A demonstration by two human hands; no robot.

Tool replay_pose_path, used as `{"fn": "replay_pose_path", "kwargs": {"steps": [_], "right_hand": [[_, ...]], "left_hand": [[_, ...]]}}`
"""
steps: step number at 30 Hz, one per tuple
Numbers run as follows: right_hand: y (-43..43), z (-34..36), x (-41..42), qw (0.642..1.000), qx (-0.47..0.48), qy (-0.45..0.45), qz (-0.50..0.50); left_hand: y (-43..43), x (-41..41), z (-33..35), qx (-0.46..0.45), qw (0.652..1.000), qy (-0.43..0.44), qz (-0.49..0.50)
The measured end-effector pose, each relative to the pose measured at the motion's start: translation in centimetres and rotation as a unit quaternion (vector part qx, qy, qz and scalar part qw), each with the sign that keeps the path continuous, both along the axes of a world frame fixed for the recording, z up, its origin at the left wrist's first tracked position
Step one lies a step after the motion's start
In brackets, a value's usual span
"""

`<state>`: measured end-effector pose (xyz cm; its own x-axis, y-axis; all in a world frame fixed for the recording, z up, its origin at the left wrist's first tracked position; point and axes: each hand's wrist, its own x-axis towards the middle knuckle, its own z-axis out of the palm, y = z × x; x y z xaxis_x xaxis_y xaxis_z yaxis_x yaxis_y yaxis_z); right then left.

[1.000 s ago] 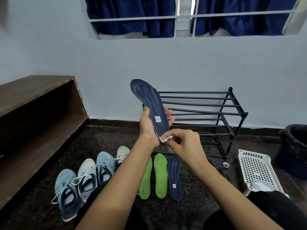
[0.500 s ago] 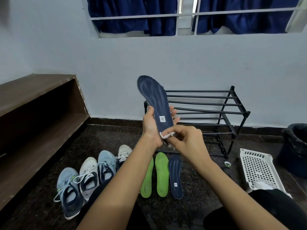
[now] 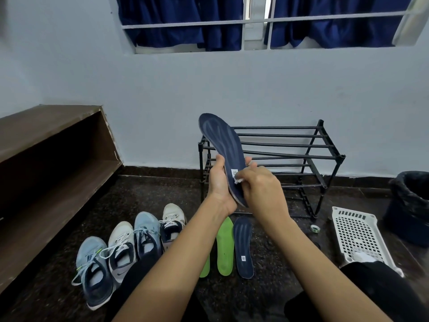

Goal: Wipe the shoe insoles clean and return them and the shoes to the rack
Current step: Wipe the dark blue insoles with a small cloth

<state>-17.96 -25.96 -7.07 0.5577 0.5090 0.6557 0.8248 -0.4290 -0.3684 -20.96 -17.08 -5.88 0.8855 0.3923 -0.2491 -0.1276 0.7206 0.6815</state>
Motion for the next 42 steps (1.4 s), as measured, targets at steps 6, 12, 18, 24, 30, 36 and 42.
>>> {"fn": "replay_pose_path", "kwargs": {"steps": [6,12,18,24,30,36,42], "right_hand": [[-1.7,0.8,-1.1,0.981,-0.008,0.183,0.068],[-0.7,-0.3,-0.5,0.996,0.001,0.075,0.057],[-0.4,0.2,0.2,0.999,0.018,0.026,0.007],[-1.6,1.0,-0.9,0.968,0.026,0.238,0.069],[-0.7,0.3,-0.5,0.993,0.026,0.109,0.040],[-0.1,0.3,0.0,0.999,0.033,0.029,-0.002],[-1.6,1.4,-1.3,0.971,0.011,0.229,0.068]], "left_hand": [[1.2,0.4,0.1,-0.002,0.999,-0.042,0.034],[0.5,0.4,0.0,0.010,0.999,-0.023,0.033],[-0.2,0.3,-0.1,0.012,1.000,-0.021,-0.003],[1.1,0.6,-0.1,-0.009,0.997,-0.059,0.043],[0.7,0.4,-0.1,-0.001,0.998,-0.055,0.031],[0.2,0.1,0.2,0.009,0.999,-0.047,0.005],[1.2,0.4,0.4,-0.013,0.996,-0.081,0.036]]}}
